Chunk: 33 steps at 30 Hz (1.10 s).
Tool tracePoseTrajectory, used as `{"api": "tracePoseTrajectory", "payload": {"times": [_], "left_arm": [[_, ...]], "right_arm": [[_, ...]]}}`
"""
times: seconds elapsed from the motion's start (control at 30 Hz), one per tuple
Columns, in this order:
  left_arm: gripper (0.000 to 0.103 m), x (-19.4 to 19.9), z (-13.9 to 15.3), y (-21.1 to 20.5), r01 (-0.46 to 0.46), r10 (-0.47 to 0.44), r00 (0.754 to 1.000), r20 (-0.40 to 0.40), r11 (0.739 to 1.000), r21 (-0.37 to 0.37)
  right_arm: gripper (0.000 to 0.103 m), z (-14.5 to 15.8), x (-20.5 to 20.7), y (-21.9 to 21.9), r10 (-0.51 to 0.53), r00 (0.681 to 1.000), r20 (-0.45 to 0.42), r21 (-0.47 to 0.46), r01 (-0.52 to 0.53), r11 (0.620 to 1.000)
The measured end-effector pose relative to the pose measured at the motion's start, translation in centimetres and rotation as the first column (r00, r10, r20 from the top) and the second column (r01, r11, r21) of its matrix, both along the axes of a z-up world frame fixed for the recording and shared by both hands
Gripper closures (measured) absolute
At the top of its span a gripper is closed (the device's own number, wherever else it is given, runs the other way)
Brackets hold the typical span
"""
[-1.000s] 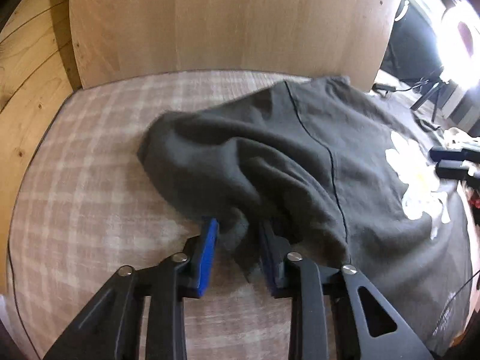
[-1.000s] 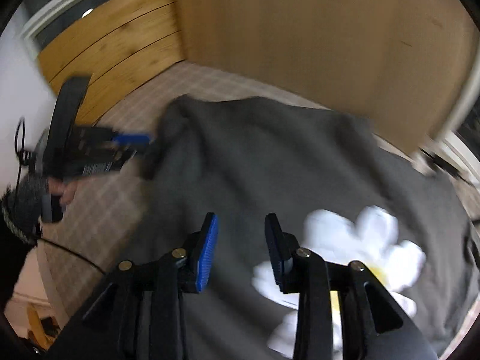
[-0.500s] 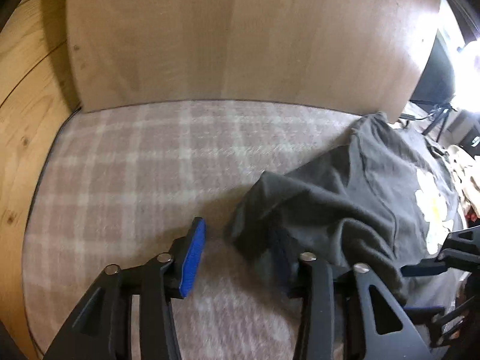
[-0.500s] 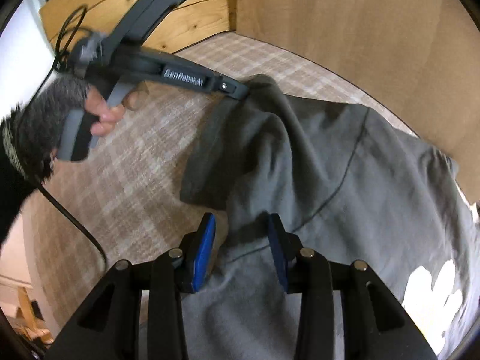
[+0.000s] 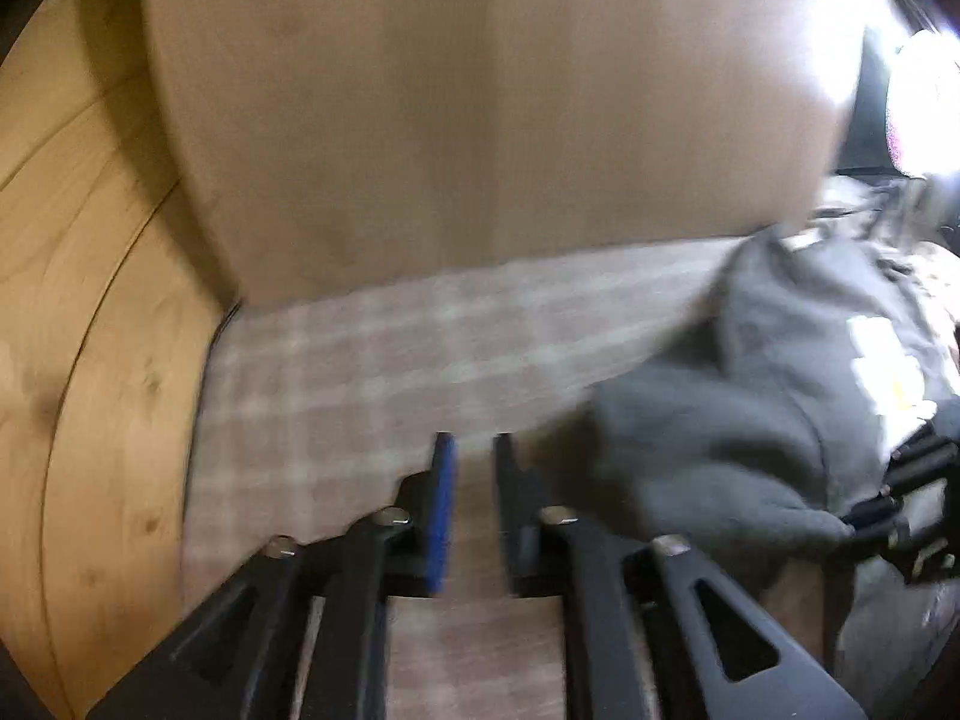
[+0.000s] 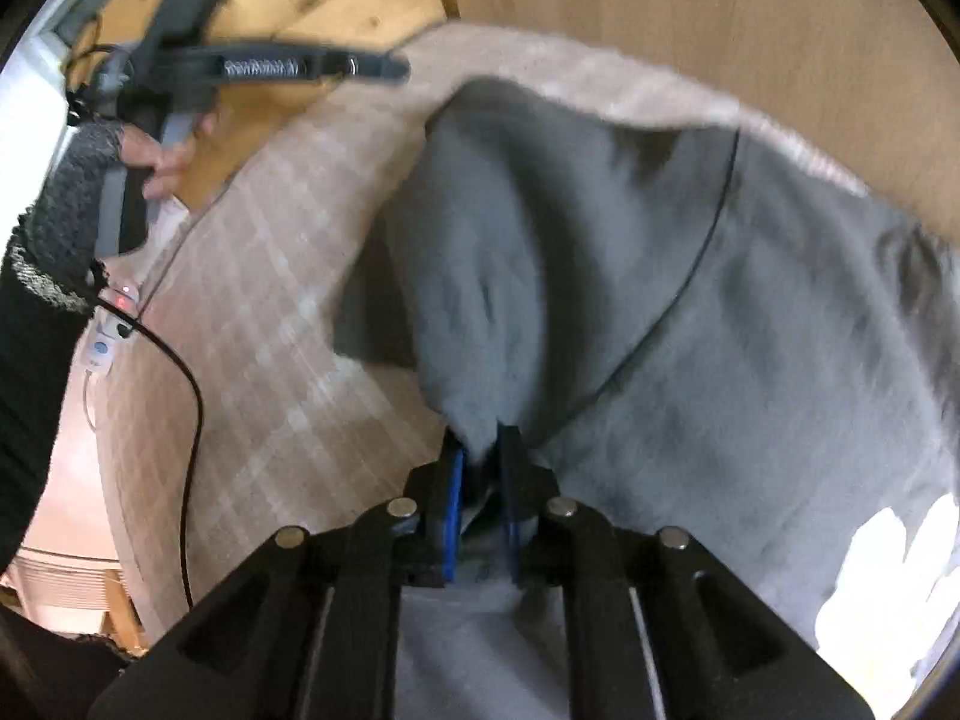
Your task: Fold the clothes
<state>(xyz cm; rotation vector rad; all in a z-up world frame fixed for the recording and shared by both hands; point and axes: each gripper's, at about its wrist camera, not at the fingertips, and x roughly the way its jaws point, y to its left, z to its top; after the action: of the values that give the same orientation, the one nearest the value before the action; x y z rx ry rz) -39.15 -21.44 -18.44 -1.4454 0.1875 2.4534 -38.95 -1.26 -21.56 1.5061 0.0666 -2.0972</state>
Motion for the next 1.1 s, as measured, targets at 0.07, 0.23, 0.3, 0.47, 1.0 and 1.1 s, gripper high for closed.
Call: {"api": "tracePoseTrajectory", "payload": {"times": [0.07, 0.23, 0.3, 0.47, 1.0, 1.1], "left_arm": [[0.077, 0.9, 0.1, -0.9, -0.033, 0.031, 0.999, 0.039, 0.997, 0.063], [0.07, 6.7, -1.3, 1.9, 0.074, -0.098, 0.988, 0.122, 0.981, 0.182], [0.07, 8.4, -2.5, 3.6, 0.11, -0.144, 0.976, 0.166, 0.974, 0.197], [0.07, 9.7, -3.2, 5.9, 0.125, -0.159, 0.974, 0.161, 0.972, 0.201], [0.096, 9.7, -2.4, 3.1, 0.167, -0.174, 0.974, 0.142, 0.984, 0.058], [0.096, 8.7, -3.1, 1.7, 0.13, -0.128, 0.977, 0.168, 0.991, 0.0]], "right_arm": [[0.082, 1.9, 0.1, 1.3, -0.042, 0.998, -0.052, -0.041, 0.04, 0.998], [0.069, 3.3, 0.8, 1.6, -0.048, 0.994, -0.095, -0.01, 0.047, 0.999], [0.069, 3.0, 1.3, 0.8, -0.026, 0.995, -0.097, 0.004, 0.026, 1.0], [0.069, 1.4, 2.4, -1.3, 0.043, 0.993, -0.112, 0.069, -0.035, 0.997], [0.089, 0.0, 3.0, -3.4, 0.122, 0.992, -0.014, 0.045, -0.121, 0.992], [0.078, 2.1, 2.8, -1.5, 0.095, 0.995, -0.038, -0.021, -0.096, 0.995]]}}
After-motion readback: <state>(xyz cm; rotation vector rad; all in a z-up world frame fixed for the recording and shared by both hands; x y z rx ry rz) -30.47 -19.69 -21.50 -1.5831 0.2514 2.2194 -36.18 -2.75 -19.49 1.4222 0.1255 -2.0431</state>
